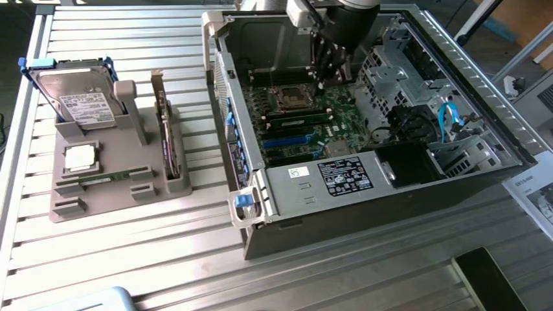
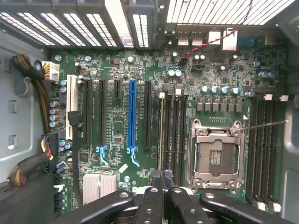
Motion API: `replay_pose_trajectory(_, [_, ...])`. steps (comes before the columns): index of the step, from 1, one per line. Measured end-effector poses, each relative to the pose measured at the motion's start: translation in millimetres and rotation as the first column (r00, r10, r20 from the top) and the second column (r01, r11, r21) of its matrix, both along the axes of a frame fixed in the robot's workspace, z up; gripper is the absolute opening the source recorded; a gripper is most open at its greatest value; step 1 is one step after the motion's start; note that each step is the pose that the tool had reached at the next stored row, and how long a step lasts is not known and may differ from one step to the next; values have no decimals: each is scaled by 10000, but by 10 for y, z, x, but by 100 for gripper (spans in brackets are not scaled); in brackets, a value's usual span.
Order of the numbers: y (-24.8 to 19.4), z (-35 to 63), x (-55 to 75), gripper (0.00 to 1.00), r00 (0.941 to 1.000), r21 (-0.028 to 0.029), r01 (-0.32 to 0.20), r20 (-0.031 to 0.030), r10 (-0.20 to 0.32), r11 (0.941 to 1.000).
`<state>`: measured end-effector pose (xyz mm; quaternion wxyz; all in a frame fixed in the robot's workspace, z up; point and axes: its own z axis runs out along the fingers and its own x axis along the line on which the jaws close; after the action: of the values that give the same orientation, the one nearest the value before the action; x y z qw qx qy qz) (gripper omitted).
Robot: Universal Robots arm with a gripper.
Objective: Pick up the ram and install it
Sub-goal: 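Press down the ram until it locks into place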
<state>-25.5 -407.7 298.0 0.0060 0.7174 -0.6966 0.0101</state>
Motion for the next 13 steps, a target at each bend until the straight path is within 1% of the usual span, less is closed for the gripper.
replay_pose_trajectory(3, [0,65,0,11,10000,-1,0,-6,0,10000])
replay_pose_trajectory(5, [0,83,0,11,10000,2,0,-8,0,10000])
replay_pose_trajectory(8, [0,84,0,11,10000,0,0,-9,0,10000])
replay_pose_trajectory(9, [0,96,0,11,10000,-7,0,-11,0,10000])
replay_pose_trajectory(13, [0,168,0,11,10000,-2,0,-14,0,10000])
